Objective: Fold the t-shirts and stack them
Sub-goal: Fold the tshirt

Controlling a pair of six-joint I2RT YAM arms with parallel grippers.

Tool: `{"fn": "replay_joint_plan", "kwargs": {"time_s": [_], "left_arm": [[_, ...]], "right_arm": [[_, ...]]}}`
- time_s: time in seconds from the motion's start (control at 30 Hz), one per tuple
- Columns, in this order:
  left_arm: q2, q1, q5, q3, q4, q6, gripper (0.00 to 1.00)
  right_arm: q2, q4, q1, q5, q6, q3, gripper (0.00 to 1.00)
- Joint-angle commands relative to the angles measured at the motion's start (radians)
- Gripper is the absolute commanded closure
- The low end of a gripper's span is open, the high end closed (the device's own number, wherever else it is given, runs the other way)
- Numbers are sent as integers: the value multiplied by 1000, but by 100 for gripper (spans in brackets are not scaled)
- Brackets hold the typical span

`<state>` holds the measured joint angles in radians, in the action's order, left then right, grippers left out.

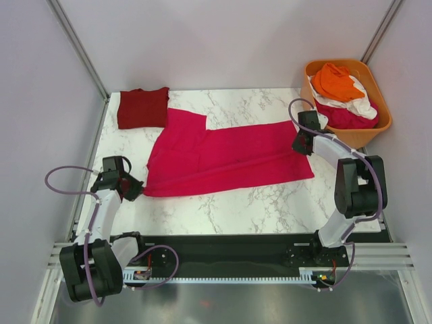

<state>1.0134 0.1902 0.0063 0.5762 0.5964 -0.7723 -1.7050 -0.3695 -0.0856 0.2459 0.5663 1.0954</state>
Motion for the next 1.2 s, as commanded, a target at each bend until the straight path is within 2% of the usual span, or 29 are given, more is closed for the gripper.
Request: {"fn": "replay_joint_plan", "kwargs": {"time_s": [0.0,0.03,0.07,0.2,0.27,0.3,0.33,0.43,0.53,0.63,0.67,0.73,0.77,0.83,0.87,0.9,0.93,0.97,1.0,1.03,1.1,1.13,1.17], "left_arm": [[25,0,-11,5,-3,-7,98],[31,0,-11,7,-6,-5,98],[33,0,-11,10,-10,1,98],[13,-1,26,31,-12,19,98],[-4,-1,37,65,-9,34,83],[-16,0,38,79,-3,39,73],[-33,-1,44,95,-1,44,42],[-42,0,35,174,2,61,17],[17,-3,30,283,-1,77,13],[126,-18,60,410,-42,100,20],[217,-50,60,466,-58,120,20],[313,-77,95,537,-85,140,23],[371,-86,139,606,-124,154,25],[535,-97,264,695,-148,148,27],[591,-141,268,826,-144,168,28],[699,-171,256,893,-144,188,28],[755,-213,191,962,-136,214,26],[811,-268,146,1128,-109,256,25],[961,-284,118,1224,-34,272,25],[1035,-297,104,1439,23,283,29],[1195,-301,115,1649,156,304,30],[1332,-304,77,1744,193,309,30],[1385,-311,45,1897,224,312,29]], "right_arm": [[-63,-23,12,12,4,44,78],[-71,-26,12,15,6,49,61],[-79,-28,12,15,6,52,52],[-91,-35,9,20,14,92,29],[-78,-39,1,20,10,115,24],[-61,-37,-17,24,4,144,23],[-53,-39,-29,29,-9,164,22],[-39,-42,-94,44,-45,247,20],[-64,-42,-140,-21,-62,316,18],[-111,-46,-192,-126,-62,365,18],[-119,-27,-212,-176,-59,356,18],[-128,105,-282,-308,-54,325,21],[-137,154,-305,-464,-39,298,22],[-189,306,-347,-598,29,278,23],[-235,316,-353,-640,47,294,23],[-251,311,-364,-646,62,303,24],[-264,310,-365,-651,66,304,25],[-269,311,-367,-651,67,291,25],[-265,311,-367,-646,66,279,25],[-257,311,-367,-645,60,267,25],[-216,304,-367,-634,50,216,25],[-200,297,-367,-628,31,199,25],[-167,288,-365,-622,17,166,25]]}}
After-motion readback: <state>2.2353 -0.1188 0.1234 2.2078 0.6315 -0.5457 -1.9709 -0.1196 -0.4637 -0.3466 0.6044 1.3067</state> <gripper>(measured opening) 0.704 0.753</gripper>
